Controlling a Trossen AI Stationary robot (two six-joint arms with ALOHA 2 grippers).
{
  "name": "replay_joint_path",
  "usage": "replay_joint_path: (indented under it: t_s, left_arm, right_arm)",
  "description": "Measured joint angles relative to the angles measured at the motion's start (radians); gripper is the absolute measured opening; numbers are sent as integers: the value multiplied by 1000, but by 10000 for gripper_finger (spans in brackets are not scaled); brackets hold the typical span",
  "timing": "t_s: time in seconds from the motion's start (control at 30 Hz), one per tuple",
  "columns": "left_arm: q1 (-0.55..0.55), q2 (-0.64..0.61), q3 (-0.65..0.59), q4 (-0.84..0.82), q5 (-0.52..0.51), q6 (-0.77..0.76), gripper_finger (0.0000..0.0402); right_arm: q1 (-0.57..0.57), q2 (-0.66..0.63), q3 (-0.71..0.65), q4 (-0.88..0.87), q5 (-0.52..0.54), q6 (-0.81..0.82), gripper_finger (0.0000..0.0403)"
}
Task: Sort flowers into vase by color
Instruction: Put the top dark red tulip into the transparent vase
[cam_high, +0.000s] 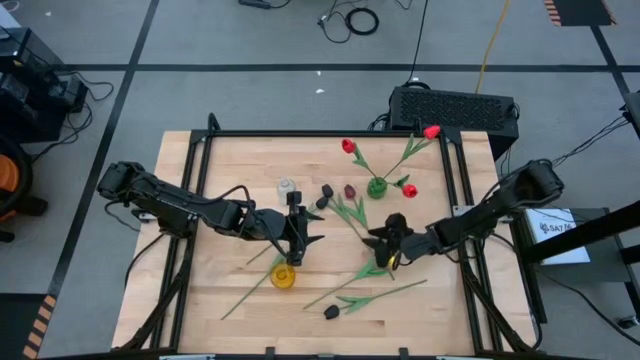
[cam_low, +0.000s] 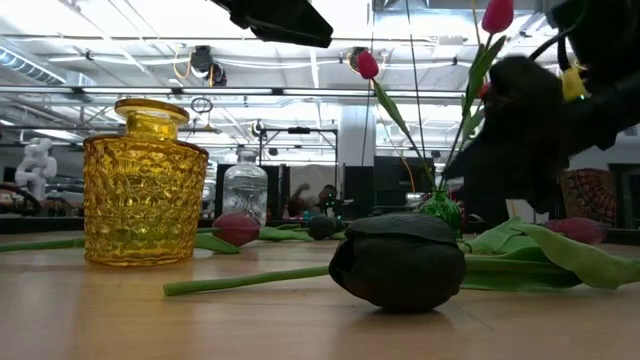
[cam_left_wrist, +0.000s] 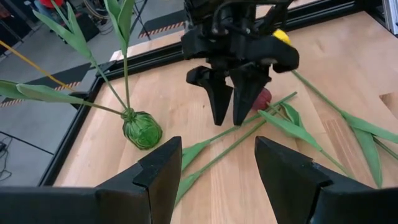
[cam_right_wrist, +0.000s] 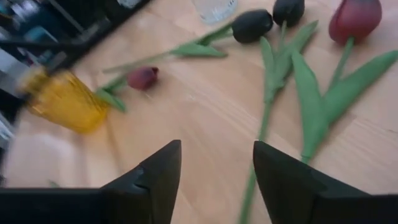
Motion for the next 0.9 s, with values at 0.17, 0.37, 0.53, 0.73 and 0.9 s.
replay_joint_path:
  t_s: [0.17,0.37,0.53,0.73,0.9]
  left_arm:
    - [0,0,0,-14,0,0,210]
    - [0,0,0,-26,0,1,210]
    - [0,0,0,-24,0,0,210]
    - [0,0,0,-24,0,1,210]
    - [0,0,0,-24,0,1,210]
  right_arm:
    - [0,13,1,-80,7,-36,223]
    - [0,21,1,-155,16,-39,253]
    - [-1,50,3,-150,41,-52,251]
    - [-6,88,5,-158,40,-62,226]
    - [-10,117,5,-161,40,-67,212]
